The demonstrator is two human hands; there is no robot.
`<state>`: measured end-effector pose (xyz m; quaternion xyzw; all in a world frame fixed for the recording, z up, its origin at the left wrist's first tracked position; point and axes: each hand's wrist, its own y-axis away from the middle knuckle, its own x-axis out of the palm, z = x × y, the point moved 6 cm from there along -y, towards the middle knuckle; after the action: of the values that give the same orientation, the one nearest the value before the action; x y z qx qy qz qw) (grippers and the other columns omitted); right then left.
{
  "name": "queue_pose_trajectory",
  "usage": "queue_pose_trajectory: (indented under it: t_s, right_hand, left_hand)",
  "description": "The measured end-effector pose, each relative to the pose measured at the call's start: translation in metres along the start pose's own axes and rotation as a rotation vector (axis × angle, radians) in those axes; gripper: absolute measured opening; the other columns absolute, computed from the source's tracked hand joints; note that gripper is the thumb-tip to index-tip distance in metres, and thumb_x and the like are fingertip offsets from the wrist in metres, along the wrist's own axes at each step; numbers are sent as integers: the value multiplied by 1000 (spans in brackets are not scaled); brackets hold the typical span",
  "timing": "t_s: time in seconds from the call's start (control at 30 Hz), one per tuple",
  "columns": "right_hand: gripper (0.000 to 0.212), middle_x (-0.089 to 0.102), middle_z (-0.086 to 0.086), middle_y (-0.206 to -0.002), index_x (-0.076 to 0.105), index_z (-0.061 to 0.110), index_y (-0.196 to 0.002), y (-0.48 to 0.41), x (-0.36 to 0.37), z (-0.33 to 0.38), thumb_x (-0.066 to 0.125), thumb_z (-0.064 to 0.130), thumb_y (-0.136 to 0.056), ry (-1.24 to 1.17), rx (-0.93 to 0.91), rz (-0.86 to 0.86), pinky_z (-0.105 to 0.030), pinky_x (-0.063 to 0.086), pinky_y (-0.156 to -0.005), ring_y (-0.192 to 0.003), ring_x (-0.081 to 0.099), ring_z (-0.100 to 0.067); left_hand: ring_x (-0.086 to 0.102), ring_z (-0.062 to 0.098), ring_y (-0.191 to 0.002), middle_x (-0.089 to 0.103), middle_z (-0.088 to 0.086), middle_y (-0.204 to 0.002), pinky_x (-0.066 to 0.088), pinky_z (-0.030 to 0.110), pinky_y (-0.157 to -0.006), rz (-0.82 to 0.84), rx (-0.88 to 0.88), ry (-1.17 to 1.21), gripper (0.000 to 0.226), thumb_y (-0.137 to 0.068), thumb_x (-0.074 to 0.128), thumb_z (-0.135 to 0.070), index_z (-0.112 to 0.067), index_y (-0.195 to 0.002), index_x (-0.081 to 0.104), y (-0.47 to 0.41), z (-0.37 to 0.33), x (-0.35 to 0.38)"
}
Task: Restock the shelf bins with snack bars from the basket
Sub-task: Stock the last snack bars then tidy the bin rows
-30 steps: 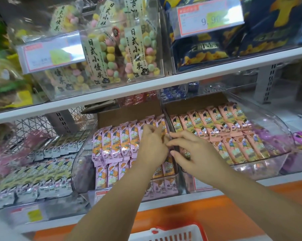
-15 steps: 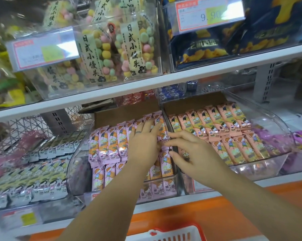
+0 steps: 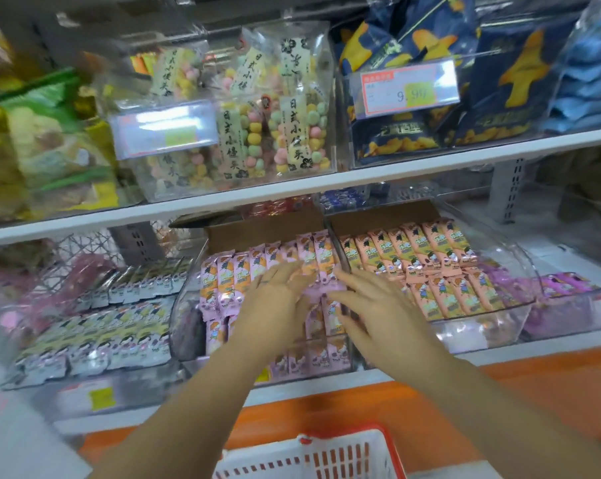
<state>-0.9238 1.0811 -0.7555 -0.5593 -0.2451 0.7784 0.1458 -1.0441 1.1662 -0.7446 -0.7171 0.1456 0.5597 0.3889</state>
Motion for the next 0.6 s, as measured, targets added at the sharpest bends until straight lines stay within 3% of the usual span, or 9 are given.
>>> queue_pose_trajectory:
  t_s: [0.07,0.13,0.23,0.37,0.47,0.6]
  right_hand:
    - [25,64,3,-119,69,22,-105,18,-2,23,53,20,-86,-87,-102,-63,-41,49,-94,-111,58,-21]
    - [24,69,7,-98,70,21,-95,35,7,51,49,24,-85,-157,-189,-36,-29,53,-79,-92,62,-14]
    - [22,70,15,-87,70,29,-94,59,48,85,49,31,-86,-239,-182,184,-19,50,-70,-78,60,-2]
    - [23,70,12,-87,70,30,-100,80,120,117,49,31,-88,-275,-138,445,-24,48,-70,-79,61,-7]
    - [23,71,9,-93,68,27,-110,96,172,137,52,27,-94,-282,-91,607,-31,50,-79,-86,63,-11]
    - [28,70,4,-106,62,27,-122,135,241,156,48,29,-98,-226,-68,918,-29,50,-85,-91,64,-14]
  left_hand:
    - [61,23,-108,65,-1,-119,44,40,-93,-87,70,54,31,-87,52,-17,-21,-113,67,46,4,-12]
    - [65,19,-86,68,-9,-96,49,32,-75,-27,61,82,26,-88,46,-22,-26,-103,66,98,23,-11]
    - [64,10,-73,68,-15,-87,50,23,-61,8,-42,64,24,-86,41,-31,-36,-105,56,173,64,-14]
    - [62,6,-71,69,-15,-83,44,17,-61,-39,-200,87,25,-82,43,-28,-30,-92,66,258,111,-11]
    - [65,9,-68,69,-15,-84,50,22,-56,-6,-338,77,33,-84,39,-28,-26,-91,71,318,141,16]
    - [66,21,-88,68,-2,-100,56,32,-71,31,-428,76,29,-82,44,-22,-20,-92,72,368,167,57]
